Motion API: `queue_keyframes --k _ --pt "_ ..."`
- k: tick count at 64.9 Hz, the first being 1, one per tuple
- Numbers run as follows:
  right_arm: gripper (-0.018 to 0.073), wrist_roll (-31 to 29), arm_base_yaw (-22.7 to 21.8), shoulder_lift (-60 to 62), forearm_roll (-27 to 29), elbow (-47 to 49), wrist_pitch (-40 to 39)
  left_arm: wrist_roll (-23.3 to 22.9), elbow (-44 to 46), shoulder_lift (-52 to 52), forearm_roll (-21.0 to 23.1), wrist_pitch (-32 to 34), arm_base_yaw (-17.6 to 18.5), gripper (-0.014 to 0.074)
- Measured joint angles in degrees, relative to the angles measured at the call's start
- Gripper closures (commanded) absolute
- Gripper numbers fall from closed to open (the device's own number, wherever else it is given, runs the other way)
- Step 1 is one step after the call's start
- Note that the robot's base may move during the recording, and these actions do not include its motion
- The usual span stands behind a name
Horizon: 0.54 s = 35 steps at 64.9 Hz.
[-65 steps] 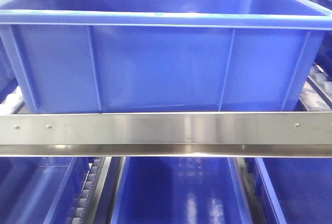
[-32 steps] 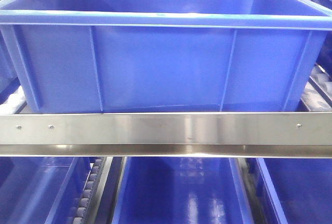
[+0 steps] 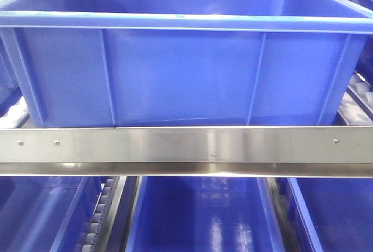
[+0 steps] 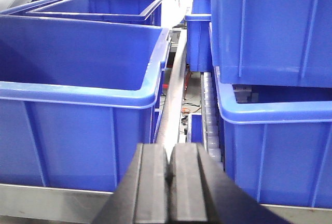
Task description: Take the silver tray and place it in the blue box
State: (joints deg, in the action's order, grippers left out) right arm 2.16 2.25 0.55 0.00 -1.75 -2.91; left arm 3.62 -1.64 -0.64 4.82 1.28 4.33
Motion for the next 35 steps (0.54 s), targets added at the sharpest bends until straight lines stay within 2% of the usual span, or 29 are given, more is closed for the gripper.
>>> queue_keyframes --k 35 --pt "0.051 0.04 0.0 0.0 0.0 0.0 0.0 0.0 0.0 0.0 -0.07 0.04 0.0 0.0691"
